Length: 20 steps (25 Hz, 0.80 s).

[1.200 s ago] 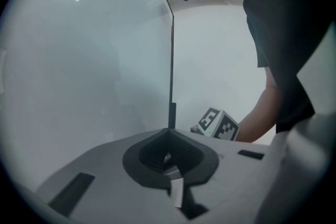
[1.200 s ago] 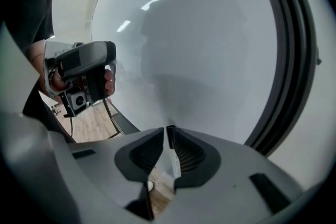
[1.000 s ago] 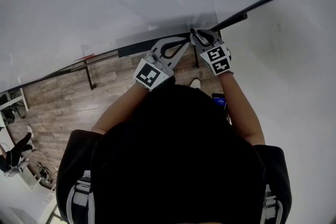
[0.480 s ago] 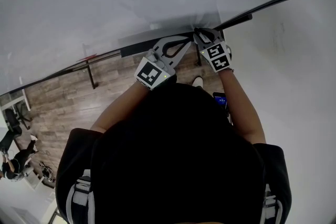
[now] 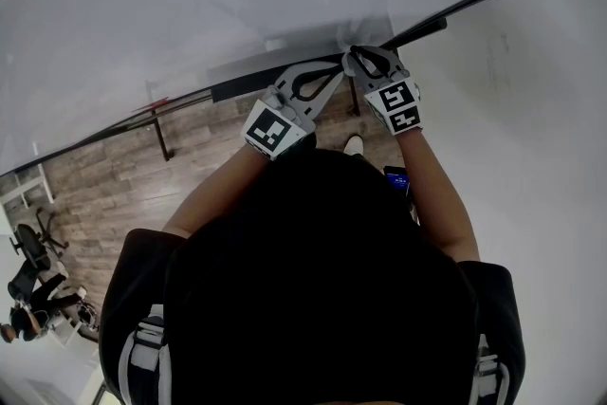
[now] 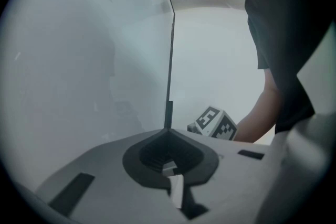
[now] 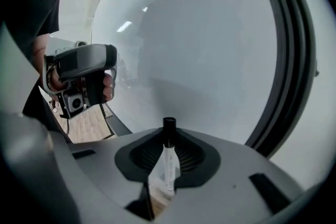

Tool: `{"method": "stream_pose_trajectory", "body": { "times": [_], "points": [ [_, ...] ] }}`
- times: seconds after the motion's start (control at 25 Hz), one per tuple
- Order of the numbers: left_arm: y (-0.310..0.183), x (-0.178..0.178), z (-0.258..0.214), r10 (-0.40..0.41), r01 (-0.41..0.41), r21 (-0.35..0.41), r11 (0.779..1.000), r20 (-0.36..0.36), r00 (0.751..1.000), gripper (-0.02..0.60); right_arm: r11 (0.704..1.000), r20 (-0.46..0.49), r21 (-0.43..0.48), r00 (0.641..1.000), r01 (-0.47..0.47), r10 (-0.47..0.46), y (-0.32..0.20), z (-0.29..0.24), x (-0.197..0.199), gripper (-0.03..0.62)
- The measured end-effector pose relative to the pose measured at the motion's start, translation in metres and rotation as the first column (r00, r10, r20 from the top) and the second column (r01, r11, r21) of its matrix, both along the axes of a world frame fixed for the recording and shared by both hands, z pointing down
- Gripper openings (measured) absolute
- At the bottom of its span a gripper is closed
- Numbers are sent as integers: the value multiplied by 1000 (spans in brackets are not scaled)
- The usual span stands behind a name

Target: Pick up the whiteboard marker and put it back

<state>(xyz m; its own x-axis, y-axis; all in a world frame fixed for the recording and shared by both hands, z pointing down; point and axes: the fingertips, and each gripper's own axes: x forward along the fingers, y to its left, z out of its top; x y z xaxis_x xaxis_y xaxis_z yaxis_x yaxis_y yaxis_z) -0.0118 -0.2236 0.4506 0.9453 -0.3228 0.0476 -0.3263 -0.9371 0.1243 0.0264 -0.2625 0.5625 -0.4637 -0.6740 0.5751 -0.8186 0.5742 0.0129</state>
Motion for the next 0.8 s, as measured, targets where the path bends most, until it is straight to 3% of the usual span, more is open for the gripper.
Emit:
{"method": "stream_pose_trajectory", "body": {
  "times": [0.8],
  "points": [
    [15,17,-23,-36,35,50,998,27,999,3,984,198,162,979,-76,43,22,-99,32,63]
  ]
}}
